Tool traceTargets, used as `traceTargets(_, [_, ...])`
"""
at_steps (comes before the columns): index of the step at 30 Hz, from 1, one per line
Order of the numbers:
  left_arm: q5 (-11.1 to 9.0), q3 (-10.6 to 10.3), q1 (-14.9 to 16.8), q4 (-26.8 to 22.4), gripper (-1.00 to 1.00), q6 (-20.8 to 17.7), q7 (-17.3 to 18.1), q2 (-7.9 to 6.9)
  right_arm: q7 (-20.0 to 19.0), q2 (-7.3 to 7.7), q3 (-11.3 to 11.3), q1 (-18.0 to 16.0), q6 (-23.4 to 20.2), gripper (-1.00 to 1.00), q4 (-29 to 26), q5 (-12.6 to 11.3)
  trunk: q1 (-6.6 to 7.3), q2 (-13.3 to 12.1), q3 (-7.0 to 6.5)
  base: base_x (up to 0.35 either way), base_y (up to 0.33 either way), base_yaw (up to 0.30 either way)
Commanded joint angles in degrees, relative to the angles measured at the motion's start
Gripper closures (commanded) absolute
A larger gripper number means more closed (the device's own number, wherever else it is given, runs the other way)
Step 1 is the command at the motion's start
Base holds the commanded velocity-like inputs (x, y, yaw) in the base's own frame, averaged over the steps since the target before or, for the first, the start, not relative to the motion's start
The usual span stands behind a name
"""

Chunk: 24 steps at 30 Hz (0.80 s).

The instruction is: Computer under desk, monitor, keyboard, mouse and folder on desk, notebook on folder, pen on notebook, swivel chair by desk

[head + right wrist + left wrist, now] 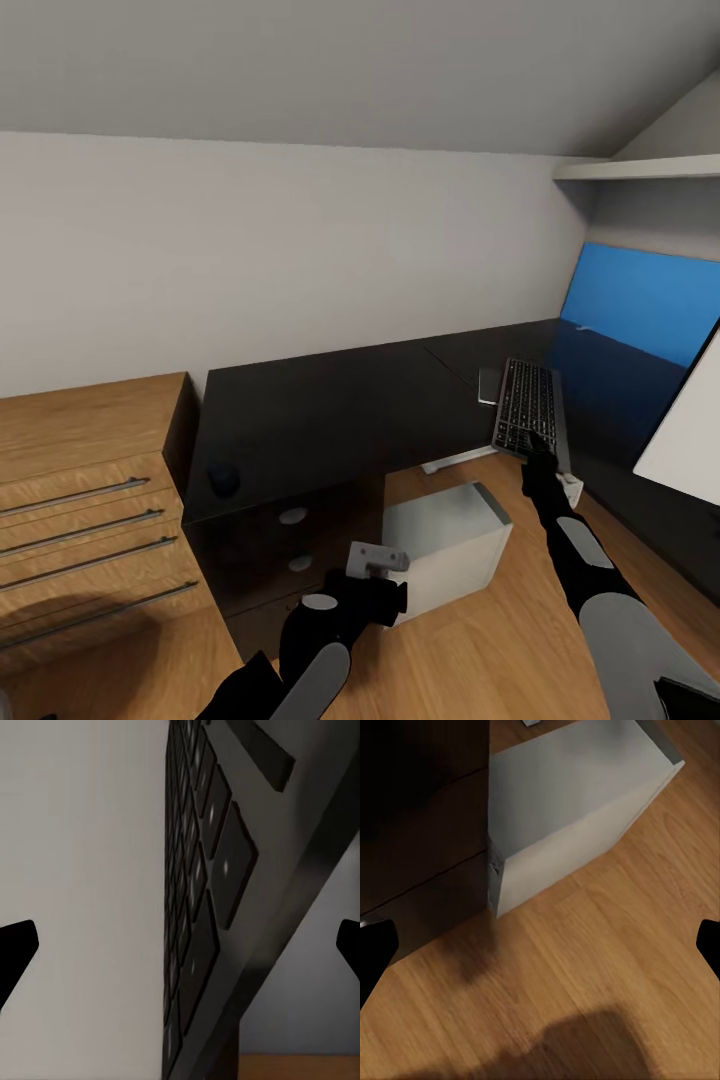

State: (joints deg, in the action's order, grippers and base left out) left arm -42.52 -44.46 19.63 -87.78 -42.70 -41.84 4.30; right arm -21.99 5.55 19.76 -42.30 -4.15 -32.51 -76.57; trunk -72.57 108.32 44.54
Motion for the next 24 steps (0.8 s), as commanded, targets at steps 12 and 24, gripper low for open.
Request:
traceTargets(12, [-0.6,-0.1,0.1,0.0,-1.00,-0.1,-0.6,0.01,0.0,-0.01,1.0,-0.1,-0.5,-1.00,0.2,-0.6,0.01,0.0,0.05,0.000,0.000,0.000])
traceTargets(24, [-0.6,-0.1,0.1,0.0,-1.00,-0.1,-0.6,0.01,2.2,-0.01,2.7,0.0,-0.4,-1.00,0.2,-0.6,0.01,0.0,0.05,0.000,0.000,0.000])
